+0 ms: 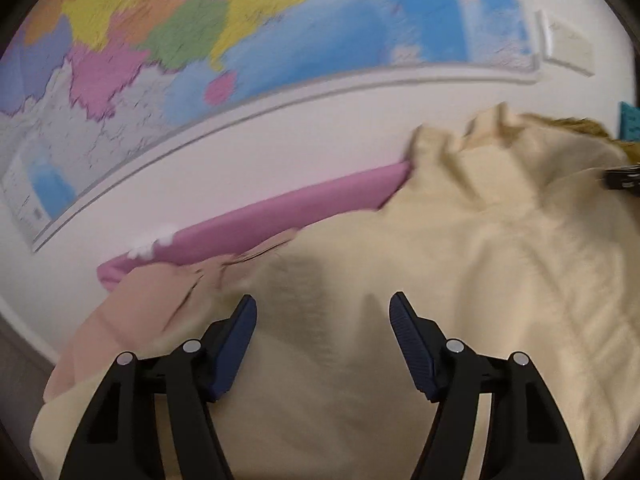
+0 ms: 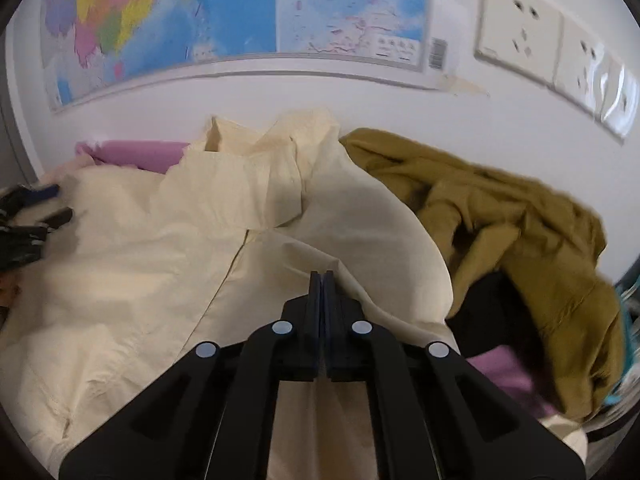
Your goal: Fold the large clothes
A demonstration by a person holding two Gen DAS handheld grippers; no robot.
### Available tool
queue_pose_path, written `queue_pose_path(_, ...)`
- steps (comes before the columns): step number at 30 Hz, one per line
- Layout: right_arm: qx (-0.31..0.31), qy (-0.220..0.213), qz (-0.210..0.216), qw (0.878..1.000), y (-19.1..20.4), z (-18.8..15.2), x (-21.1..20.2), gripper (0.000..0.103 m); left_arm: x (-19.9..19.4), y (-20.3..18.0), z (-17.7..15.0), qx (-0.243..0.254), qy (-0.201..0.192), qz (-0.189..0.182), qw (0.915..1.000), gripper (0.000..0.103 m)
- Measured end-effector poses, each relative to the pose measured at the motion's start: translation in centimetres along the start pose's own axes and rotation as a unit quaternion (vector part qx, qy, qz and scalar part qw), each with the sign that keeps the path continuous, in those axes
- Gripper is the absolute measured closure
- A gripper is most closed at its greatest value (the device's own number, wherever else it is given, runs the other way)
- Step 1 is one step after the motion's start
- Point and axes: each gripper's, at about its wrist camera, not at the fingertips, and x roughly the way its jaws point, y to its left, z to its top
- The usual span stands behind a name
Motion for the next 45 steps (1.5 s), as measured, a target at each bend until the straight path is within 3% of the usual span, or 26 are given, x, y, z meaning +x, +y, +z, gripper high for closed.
queue_pose_path(3,0.005,-0.025,0.021,0.999,-0.9,-0.6,-4.2,0.066,0.4,0.8,-0.5,-0.014,0.012,0.002,0.9998,0.037)
queue_pose_path(4,0.005,-0.038,0.019,0.999,-1.3,-1.1,-5.7,0.048,0.0,0.9,-0.6,-0.017,0.008,-0.002,0.9998,0.037)
queue_pose_path(5,0.011,-0.059,0.012,0.998,-2.1,-2.0,-8.2,0.041,-0.6,0.9,-0.6,-0.018,0.002,-0.008,0.9998,0.037)
queue_pose_path(9,0.059,-0.073,-0.018,0.995,-6.6,-6.9,-15.0,0.036,-4.6,-0.1,-0.5,-0.005,-0.035,-0.063,0.9974,0.036)
queue_pose_path(10,0.069,-0.066,-0.03,0.995,-7.8,-8.4,-15.9,0.03,-5.3,-0.5,-0.3,-0.002,-0.04,-0.077,0.9962,0.036)
queue_pose_path(12,0.098,-0.049,-0.073,0.991,-10.3,-11.5,-17.2,0.028,-6.6,-1.4,0.1,0.003,-0.044,-0.114,0.9925,0.035)
queue_pose_path(15,0.162,0.004,-0.115,0.98,-14.7,-16.4,-18.0,0.028,-8.2,-3.6,0.5,0.015,-0.045,-0.164,0.9853,0.035)
queue_pose_path(18,0.229,0.032,-0.094,0.968,-17.7,-20.0,-17.3,0.023,-9.0,-6.6,1.0,0.046,-0.049,-0.184,0.9807,0.035)
queue_pose_path(20,0.263,0.037,-0.105,0.958,-19.1,-21.6,-16.9,0.013,-9.4,-8.6,1.0,0.058,-0.047,-0.195,0.9779,0.035)
queue_pose_path(24,0.272,0.056,-0.089,0.957,-20.2,-23.0,-14.9,0.015,-9.9,-12.3,1.4,0.089,-0.047,-0.219,0.9704,0.034)
queue_pose_path(26,0.258,0.063,-0.084,0.96,-19.9,-23.0,-14.1,0.037,-10.1,-13.6,1.3,0.102,-0.044,-0.229,0.9669,0.034)
queue_pose_path(27,0.24,0.066,-0.102,0.963,-19.5,-22.9,-13.9,0.041,-10.3,-14.5,1.3,0.112,-0.045,-0.232,0.9652,0.034)
queue_pose_path(28,0.228,0.067,-0.115,0.964,-19.4,-22.9,-14.1,0.052,-10.4,-15.0,1.2,0.118,-0.045,-0.234,0.964,0.033)
queue_pose_path(29,0.229,0.061,-0.121,0.964,-19.7,-23.0,-14.8,0.069,-10.6,-15.6,1.2,0.125,-0.047,-0.235,0.9629,0.032)
queue_pose_path(31,0.246,0.021,-0.086,0.965,-20.4,-22.9,-17.1,0.097,-10.7,-16.6,1.3,0.135,-0.043,-0.244,0.9595,0.032)
queue_pose_path(34,0.233,-0.025,-0.096,0.967,-20.5,-21.2,-20.7,0.097,-10.8,-17.6,1.8,0.143,-0.04,-0.255,0.9555,0.032)
queue_pose_path(37,0.225,-0.079,-0.078,0.968,-20.5,-18.0,-25.1,0.097,-11.0,-19.6,3.0,0.154,-0.045,-0.272,0.949,0.032)
queue_pose_path(42,0.151,-0.091,-0.06,0.983,-17.6,-13.5,-29.1,0.097,-9.8,-24.4,5.3,0.171,-0.034,-0.303,0.9369,0.033)
queue_pose_path(45,0.11,-0.084,-0.039,0.99,-15.4,-12.0,-30.2,0.097,-7.5,-27.6,6.5,0.177,-0.015,-0.29,0.9404,0.048)
